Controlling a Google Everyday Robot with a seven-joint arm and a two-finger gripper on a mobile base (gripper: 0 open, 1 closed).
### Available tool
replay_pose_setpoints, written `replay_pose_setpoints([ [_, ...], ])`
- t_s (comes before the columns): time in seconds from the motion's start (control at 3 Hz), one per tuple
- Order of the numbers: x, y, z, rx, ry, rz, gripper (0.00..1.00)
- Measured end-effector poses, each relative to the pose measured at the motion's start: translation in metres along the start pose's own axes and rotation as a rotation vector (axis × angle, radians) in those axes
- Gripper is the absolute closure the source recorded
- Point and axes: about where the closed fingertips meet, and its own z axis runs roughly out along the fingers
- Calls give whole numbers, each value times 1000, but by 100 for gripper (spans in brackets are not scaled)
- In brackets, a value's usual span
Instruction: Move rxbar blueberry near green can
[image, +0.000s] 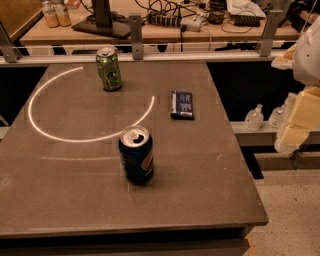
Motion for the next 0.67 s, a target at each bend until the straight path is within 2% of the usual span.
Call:
replay_pose_setpoints([
  [0.67, -5, -3, -1, -10, -10, -21, 0],
])
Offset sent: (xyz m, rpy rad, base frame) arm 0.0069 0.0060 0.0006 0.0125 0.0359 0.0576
